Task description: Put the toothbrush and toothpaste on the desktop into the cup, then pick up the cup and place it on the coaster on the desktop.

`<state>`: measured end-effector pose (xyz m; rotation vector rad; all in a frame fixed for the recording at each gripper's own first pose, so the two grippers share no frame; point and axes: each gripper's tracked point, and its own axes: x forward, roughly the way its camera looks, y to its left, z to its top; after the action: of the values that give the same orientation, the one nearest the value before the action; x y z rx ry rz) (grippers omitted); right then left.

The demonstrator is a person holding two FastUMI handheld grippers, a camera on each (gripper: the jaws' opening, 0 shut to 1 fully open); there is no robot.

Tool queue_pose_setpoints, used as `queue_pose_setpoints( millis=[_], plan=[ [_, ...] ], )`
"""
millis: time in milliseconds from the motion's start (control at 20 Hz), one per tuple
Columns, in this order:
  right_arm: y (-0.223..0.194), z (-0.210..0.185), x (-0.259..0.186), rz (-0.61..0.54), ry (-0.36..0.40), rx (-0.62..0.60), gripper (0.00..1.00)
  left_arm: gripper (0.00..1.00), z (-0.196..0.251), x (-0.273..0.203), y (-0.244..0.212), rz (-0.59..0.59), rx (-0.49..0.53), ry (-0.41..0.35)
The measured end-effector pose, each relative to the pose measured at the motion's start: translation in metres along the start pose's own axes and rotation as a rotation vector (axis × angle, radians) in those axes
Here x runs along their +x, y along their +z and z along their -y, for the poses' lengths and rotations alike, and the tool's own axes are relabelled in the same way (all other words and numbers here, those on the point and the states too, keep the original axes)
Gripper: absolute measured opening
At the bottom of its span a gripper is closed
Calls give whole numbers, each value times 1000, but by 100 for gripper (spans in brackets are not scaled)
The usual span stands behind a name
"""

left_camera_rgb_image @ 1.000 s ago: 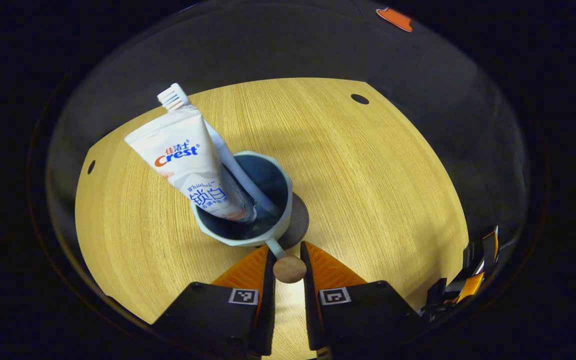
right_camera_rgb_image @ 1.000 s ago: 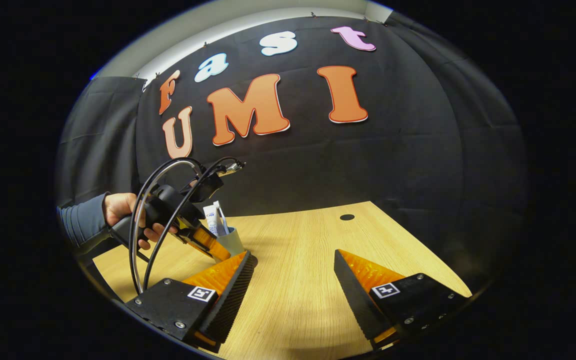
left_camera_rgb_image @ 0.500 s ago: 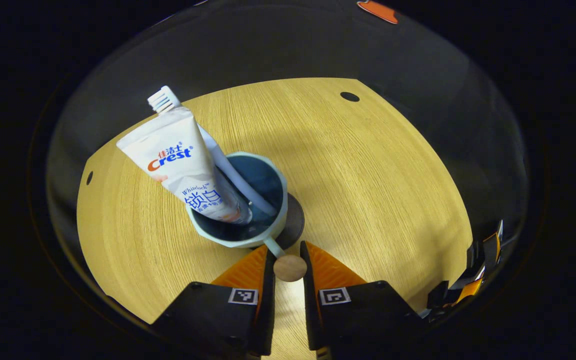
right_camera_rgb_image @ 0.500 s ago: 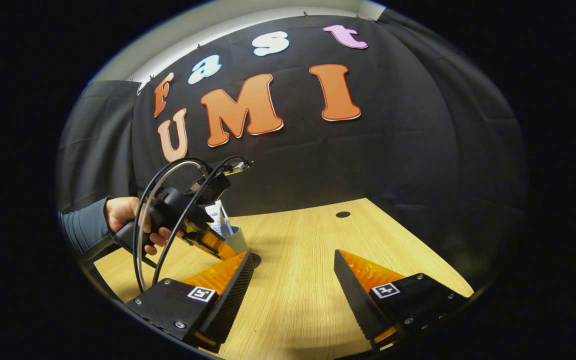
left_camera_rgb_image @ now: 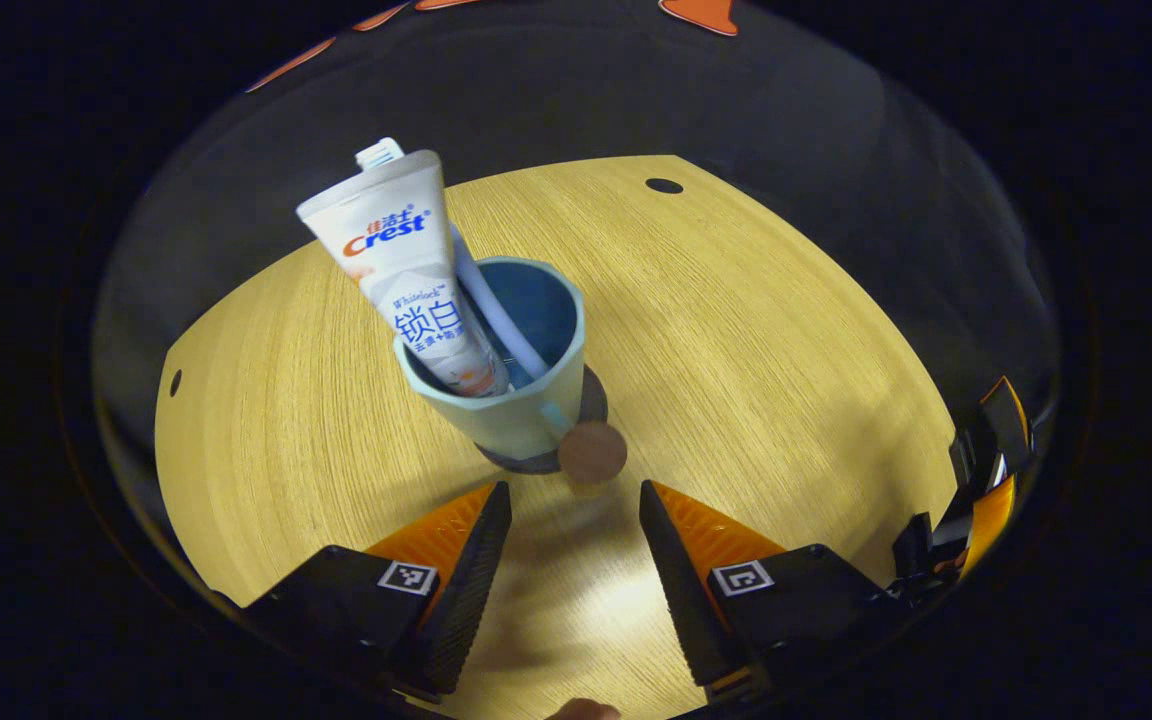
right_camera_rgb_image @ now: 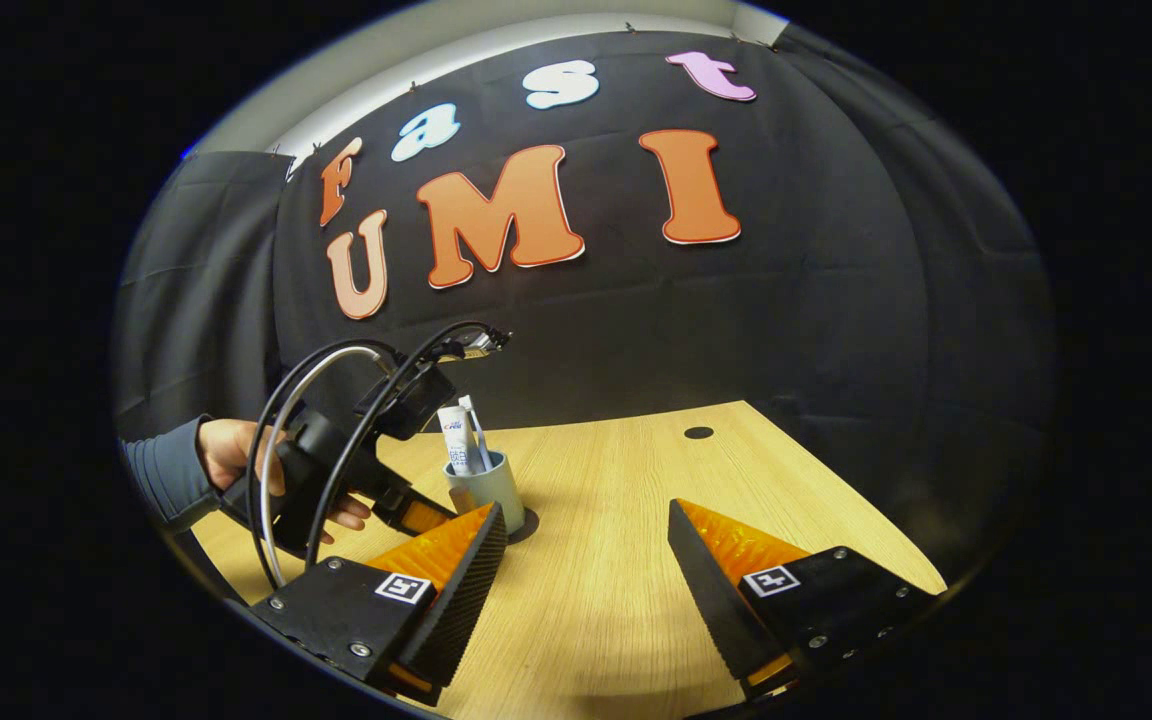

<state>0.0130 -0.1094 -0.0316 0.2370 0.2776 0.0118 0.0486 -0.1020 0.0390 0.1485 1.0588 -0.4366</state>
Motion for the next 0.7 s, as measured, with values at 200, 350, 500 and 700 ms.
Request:
queue_pose_setpoints(
  millis=[200, 350, 500, 700],
  plan=[
    [5, -17, 4, 5, 17, -18, 97, 95, -14, -32, 11, 151, 24, 28],
    [10, -32, 7, 16, 31, -32, 98, 96, -34, -61, 22, 291, 38, 81],
    [16, -46, 11, 33, 40, -48, 98, 96, -49, -90, 30, 421, 32, 138],
    [31, -65, 16, 81, 46, -74, 98, 96, -58, -126, 34, 619, 17, 238]
  ],
)
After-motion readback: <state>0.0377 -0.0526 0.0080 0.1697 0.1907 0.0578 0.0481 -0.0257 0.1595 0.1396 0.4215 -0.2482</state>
